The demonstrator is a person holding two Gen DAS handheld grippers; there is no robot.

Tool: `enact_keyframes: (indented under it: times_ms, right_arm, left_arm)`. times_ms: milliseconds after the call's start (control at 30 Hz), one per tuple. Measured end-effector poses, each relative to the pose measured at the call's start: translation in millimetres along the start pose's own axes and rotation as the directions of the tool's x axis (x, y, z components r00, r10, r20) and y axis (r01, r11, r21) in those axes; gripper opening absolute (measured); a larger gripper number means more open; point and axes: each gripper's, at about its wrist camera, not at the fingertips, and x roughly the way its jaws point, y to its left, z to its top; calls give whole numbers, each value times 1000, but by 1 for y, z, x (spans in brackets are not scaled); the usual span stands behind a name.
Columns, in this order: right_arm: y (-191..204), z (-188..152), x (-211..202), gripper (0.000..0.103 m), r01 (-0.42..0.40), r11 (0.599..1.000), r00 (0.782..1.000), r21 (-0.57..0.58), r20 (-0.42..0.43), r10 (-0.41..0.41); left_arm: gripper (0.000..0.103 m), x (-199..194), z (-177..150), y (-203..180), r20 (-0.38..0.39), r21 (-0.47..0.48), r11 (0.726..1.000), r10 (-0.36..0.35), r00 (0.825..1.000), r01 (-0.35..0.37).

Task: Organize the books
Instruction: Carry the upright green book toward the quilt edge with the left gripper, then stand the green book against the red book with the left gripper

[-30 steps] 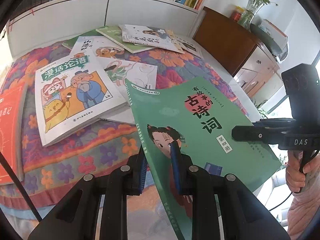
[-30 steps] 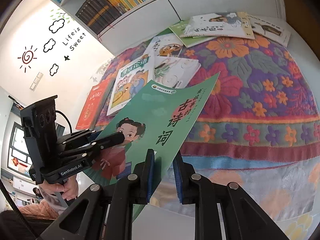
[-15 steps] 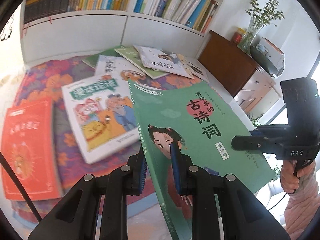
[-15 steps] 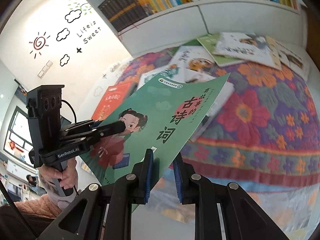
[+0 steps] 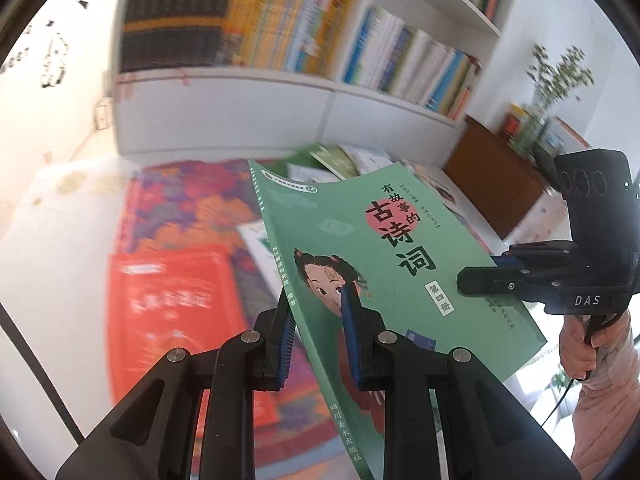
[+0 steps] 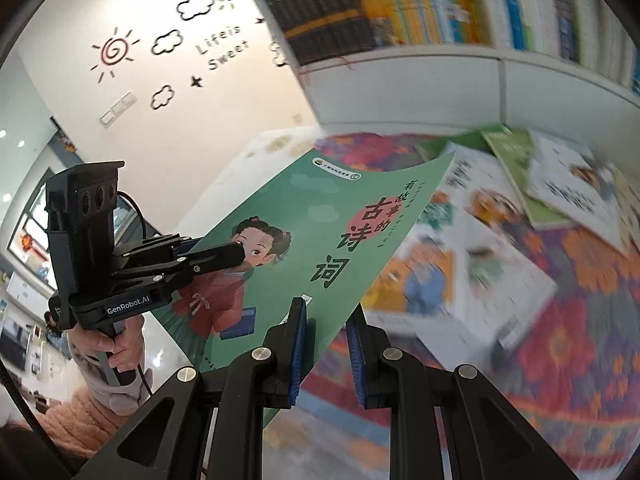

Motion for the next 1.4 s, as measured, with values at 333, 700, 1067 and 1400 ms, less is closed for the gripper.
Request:
enact_keyframes:
  times_ms: [333, 700, 1067, 1400]
  right_arm:
    - [45, 53, 83, 19, -81, 993, 996, -88, -47, 77]
    - [45, 49, 177, 19, -123, 988, 987, -95, -119, 112]
    - [42, 17, 212, 20, -101, 993, 985, -68, -147, 90]
    - [32, 7, 220, 21, -84, 996, 984, 22, -153, 86]
  left_arm:
    - [19, -9, -6, 81, 35, -94, 991, 97, 995, -93]
    - [19, 29, -51, 142, -63, -199, 973, 108, 992, -119]
    - [21, 59, -76, 160, -139, -237, 957, 136, 981, -167]
    - [28, 57, -75, 153, -179, -189, 933, 275, 945, -307]
